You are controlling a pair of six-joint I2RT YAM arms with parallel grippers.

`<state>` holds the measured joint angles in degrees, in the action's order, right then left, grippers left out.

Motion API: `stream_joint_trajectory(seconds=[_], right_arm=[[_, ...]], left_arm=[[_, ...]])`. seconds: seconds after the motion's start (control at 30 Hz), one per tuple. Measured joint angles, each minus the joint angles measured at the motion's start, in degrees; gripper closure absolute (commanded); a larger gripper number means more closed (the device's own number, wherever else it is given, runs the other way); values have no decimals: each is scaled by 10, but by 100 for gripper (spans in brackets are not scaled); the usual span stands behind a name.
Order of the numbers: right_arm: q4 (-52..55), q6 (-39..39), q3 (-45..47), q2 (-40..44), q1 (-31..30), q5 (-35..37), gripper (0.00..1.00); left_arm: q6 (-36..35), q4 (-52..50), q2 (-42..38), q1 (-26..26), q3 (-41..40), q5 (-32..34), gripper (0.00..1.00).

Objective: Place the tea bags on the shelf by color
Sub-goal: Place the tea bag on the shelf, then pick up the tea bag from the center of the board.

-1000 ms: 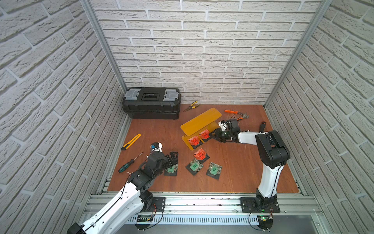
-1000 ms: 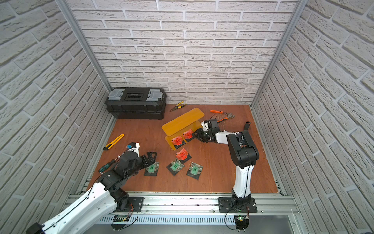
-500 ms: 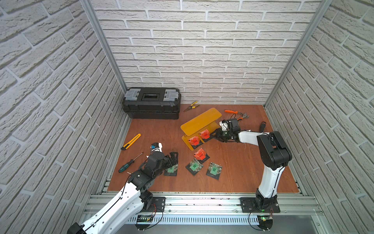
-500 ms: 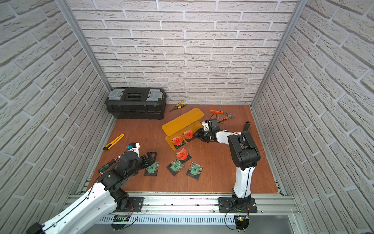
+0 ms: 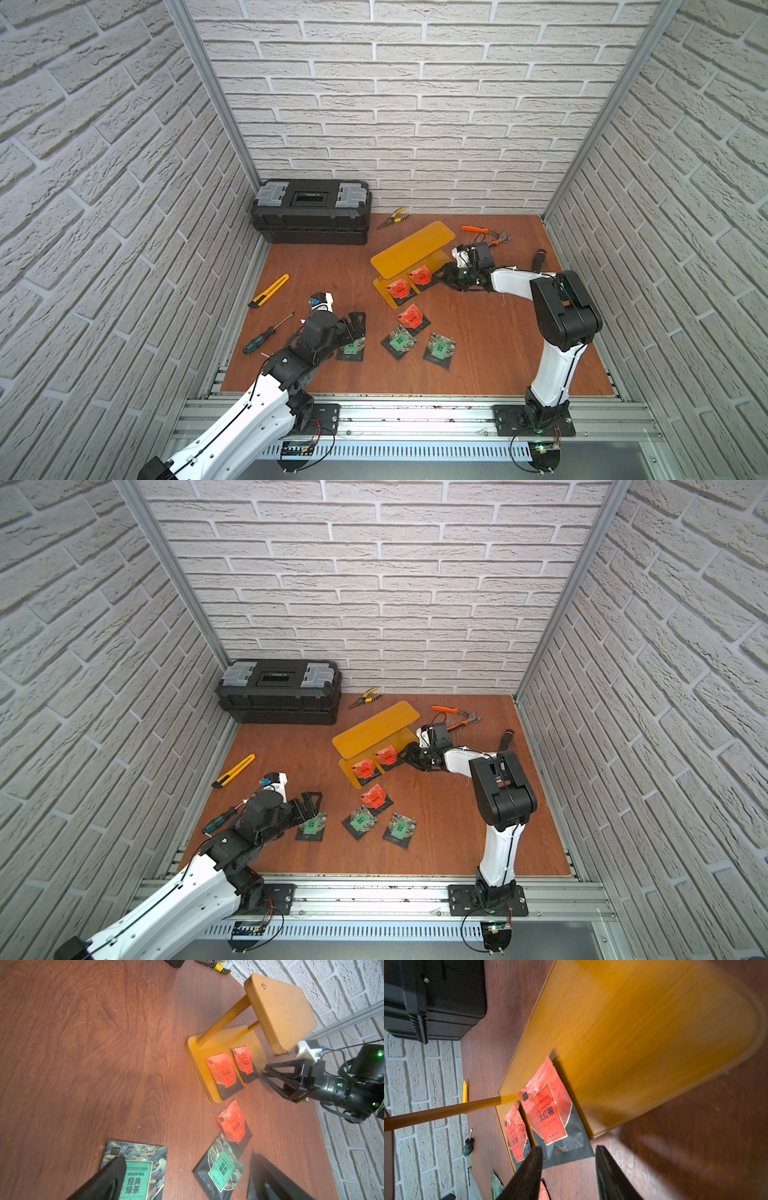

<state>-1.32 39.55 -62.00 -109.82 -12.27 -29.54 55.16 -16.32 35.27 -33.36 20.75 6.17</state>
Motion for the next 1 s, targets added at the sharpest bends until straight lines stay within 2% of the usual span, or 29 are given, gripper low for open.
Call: stream_joint_trajectory(seconds=[0.17, 0.37, 0.67, 1.0], right_arm=[[4, -2, 4, 12, 0, 8, 53], [11, -10, 37, 64, 0, 14, 53], [29, -23, 99, 136, -3, 1, 56], [41, -34, 148, 156, -51, -25, 55]], left_arm=[[0, 0, 0, 0, 0, 0, 1], [0, 14, 15, 0, 0, -12, 2], [0, 82, 84, 0, -3, -55, 1], [1, 170, 150, -13, -8, -91, 2]])
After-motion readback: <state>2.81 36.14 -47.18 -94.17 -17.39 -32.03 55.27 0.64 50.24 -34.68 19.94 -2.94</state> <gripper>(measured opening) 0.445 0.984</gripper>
